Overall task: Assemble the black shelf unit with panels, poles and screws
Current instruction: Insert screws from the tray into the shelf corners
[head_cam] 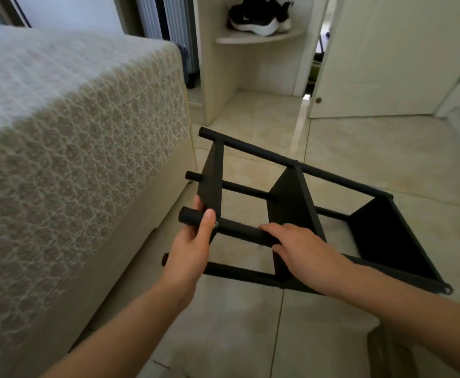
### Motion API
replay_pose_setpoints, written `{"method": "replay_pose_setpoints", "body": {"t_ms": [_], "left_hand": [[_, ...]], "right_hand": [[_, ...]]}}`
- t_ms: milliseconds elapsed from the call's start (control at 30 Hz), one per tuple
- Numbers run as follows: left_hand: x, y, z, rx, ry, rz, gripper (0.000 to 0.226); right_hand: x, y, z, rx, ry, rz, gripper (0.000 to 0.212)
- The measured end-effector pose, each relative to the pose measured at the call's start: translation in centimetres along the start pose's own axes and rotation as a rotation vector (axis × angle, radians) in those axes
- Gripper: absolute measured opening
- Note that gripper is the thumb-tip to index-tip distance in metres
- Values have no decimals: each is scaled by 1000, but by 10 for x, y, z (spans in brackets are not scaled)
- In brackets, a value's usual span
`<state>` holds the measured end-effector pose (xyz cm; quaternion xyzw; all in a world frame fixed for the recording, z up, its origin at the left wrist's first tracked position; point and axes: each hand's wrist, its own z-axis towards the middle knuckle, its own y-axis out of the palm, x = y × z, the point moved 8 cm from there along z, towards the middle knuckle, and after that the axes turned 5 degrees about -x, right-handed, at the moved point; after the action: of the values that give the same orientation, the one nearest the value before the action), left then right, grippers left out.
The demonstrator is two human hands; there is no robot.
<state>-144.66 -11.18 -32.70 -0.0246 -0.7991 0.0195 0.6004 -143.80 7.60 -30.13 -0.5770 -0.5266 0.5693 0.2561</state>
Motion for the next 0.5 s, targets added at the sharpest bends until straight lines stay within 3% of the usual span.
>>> {"method": "replay_pose_setpoints", "body": {"t_ms": [500], "left_hand": [[191, 28, -8, -57, 291, 234, 59]], "right_hand": [[-19, -109, -15, 199, -18, 281, 45]]}}
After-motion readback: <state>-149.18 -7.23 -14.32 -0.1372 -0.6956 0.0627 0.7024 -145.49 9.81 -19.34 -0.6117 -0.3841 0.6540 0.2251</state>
